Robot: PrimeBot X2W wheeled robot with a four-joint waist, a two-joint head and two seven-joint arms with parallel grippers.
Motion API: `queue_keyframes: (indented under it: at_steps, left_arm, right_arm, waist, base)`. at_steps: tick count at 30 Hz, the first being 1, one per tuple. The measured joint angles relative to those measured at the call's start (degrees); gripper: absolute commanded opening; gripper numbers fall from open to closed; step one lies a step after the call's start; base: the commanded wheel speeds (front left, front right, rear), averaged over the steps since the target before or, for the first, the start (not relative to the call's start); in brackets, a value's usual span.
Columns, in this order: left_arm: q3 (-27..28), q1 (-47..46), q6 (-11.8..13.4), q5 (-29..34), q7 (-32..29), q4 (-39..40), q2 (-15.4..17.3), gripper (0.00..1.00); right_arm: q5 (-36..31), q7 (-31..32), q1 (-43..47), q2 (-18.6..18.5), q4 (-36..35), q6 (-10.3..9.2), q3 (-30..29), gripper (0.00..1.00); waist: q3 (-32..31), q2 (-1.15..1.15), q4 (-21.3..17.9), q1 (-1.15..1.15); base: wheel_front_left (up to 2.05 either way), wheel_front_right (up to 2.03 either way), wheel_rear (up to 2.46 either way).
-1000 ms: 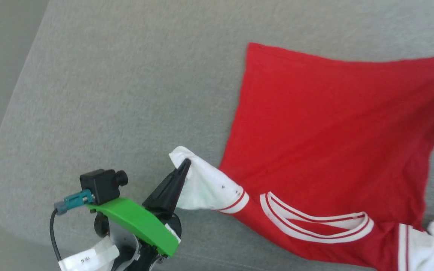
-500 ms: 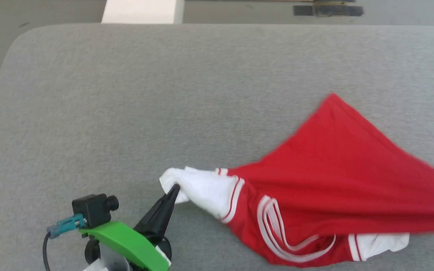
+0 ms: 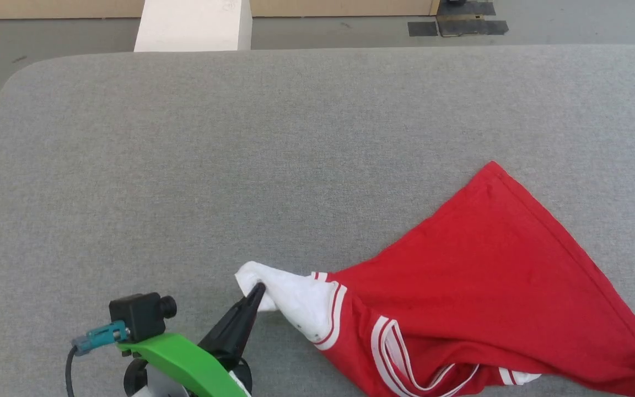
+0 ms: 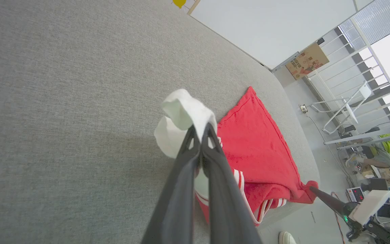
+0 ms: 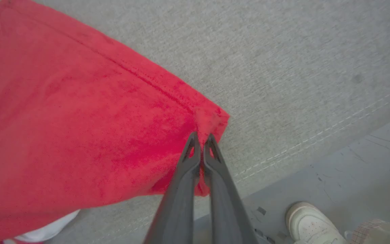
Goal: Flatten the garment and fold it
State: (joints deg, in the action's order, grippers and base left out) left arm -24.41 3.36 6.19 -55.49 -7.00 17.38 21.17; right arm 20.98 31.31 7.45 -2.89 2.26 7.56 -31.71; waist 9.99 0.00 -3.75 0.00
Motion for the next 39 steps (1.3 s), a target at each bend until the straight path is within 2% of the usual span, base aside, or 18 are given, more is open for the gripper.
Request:
queue_keyframes:
  at_steps: [1, 3, 5, 8, 14, 18, 21, 25, 31, 39]
  left_arm:
    - [-0.3, -0.2, 0.0, 0.0, -0.1, -0.2, -0.1, 0.00]
    - [-0.5, -0.2, 0.0, -0.1, -0.2, -0.3, -0.2, 0.00]
    - [-0.7, -0.3, 0.0, -0.1, -0.5, -0.5, -0.4, 0.00]
    - [-0.9, -0.4, 0.0, -0.2, -0.5, -0.5, -0.6, 0.00]
    - [-1.1, -1.3, -0.4, -0.3, -0.2, -0.4, -1.0, 0.00]
    - [-1.7, -2.4, -1.0, 0.1, 0.1, -0.3, -1.3, 0.00]
    - [-2.2, -3.5, -1.4, 0.5, 0.1, -0.3, -1.4, 0.00]
    - [-3.0, -5.3, -1.9, 0.8, 0.0, -0.6, -1.9, 0.00]
    - [-4.2, -7.5, -2.7, 1.0, -0.5, -1.6, -2.7, 0.00]
    - [-5.1, -9.4, -3.2, 1.6, -1.0, -2.2, -3.2, 0.00]
  right_arm:
    - [-1.6, -1.3, -2.0, 0.0, 4.1, 0.00, 1.4, 0.00]
    - [-2.6, -1.9, -2.9, 0.0, 6.6, 0.00, 1.7, 0.00]
    - [-4.1, -2.7, -3.4, 0.0, 7.7, 0.00, 1.6, 1.00]
    - [-4.6, -2.6, -3.8, 0.0, 6.9, 0.00, 0.5, 1.00]
    - [-5.4, 1.1, -4.0, -1.6, -5.2, 0.00, -1.4, 1.00]
    - [-5.3, 5.2, -7.6, -4.2, -11.6, 0.00, 0.3, 1.00]
    - [-5.5, 8.1, -12.5, -6.1, -13.0, 0.00, 4.4, 1.00]
    - [-7.5, 11.2, -19.4, -8.8, -10.3, 0.01, 11.0, 1.00]
    - [-9.6, 13.4, -28.6, -11.9, -0.7, 0.01, 19.6, 1.00]
    - [-10.9, 12.7, -34.3, -15.6, 8.0, 0.01, 23.9, 1.00]
  waist:
    - [-0.2, 0.00, 0.1, 0.00]
    - [-0.4, 0.00, 0.1, 0.00]
    - [-0.5, 0.00, 0.3, 0.00]
    - [-0.4, 0.00, 0.6, 0.00]
    - [0.9, 0.00, 1.4, 0.00]
    - [2.4, 0.00, 2.1, 0.00]
    - [3.8, 0.00, 2.7, 0.00]
    - [5.9, 0.00, 3.7, 0.00]
    - [8.6, 0.00, 5.9, 0.00]
    - [11.6, 0.00, 9.1, 0.00]
  base:
    - [0.00, 0.00, 0.00]
    - [0.00, 0.00, 0.00]
    - [0.00, 0.00, 0.00]
    - [0.00, 0.00, 0.00]
    - [0.00, 0.00, 0.00]
    - [0.00, 0.00, 0.00]
    - [0.00, 0.00, 0.00]
    - [0.00, 0.00, 0.00]
    - [0.00, 0.00, 0.00]
    - [0.00, 0.00, 0.00]
